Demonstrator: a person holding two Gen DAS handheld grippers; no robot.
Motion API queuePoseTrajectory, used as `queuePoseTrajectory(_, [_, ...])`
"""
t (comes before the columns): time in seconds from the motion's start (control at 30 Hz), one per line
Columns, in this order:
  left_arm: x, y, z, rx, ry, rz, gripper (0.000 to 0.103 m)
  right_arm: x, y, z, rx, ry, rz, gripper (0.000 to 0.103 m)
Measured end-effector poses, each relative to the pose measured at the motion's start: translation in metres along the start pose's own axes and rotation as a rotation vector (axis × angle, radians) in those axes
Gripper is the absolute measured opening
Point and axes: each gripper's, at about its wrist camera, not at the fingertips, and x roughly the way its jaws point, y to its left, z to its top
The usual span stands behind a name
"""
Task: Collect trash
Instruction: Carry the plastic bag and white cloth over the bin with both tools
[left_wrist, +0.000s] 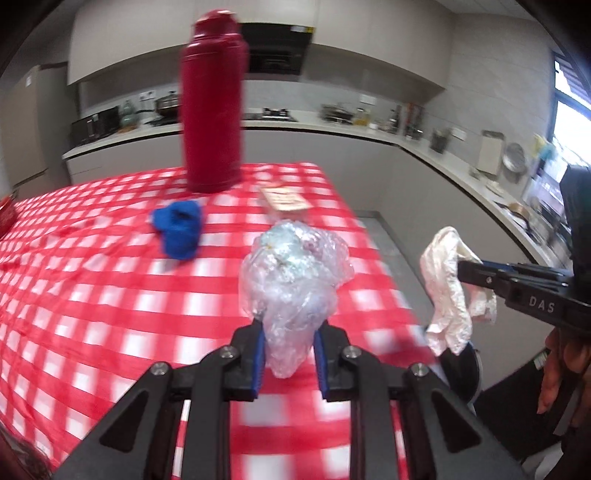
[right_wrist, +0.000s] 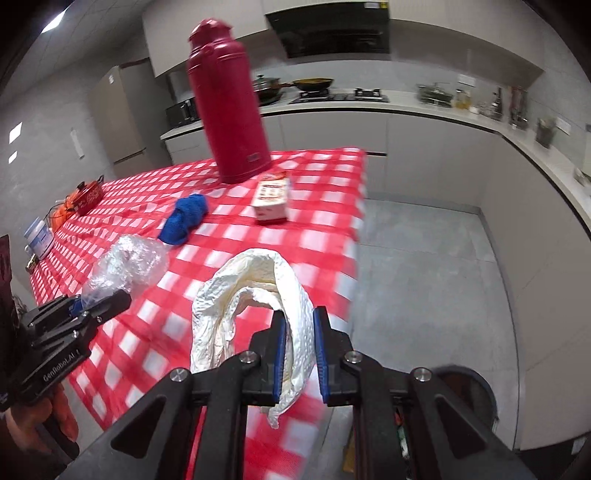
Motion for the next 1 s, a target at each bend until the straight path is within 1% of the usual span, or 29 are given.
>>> queuePoseTrajectory(0.27, [0.001,-0.077,-0.007,0.075,0.004,-0.080,0.023,-0.049,-0.063,-0.036,0.070,-0.016,-0.058,0.016])
queuePoseTrajectory(0.5, [0.008,-0.138,-0.021,0.116,0.021,-0.129,0.023,-0.087,-0.125,-0.070,0.122,-0.022,-0.111,0.016])
queuePoseTrajectory(0.73, [0.017,-0.187,-0.045,0.146,0.070,-0.158,0.023,-0.103,-0.177,-0.103,0.163,-0.001,-0.136,0.016])
queuePoseTrajectory(0.83, [0.021,-0.204,-0.050,0.163,0.088,-0.170,0.023,-0.104,-0.196,-0.116,0.186,0.015,-0.141,0.016])
queuePoseTrajectory(1.0, [0.031,-0.222,-0.054,0.185,0.112,-0.189,0.023,-0.106,-0.216,-0.133,0.208,0.037,-0.158,0.016])
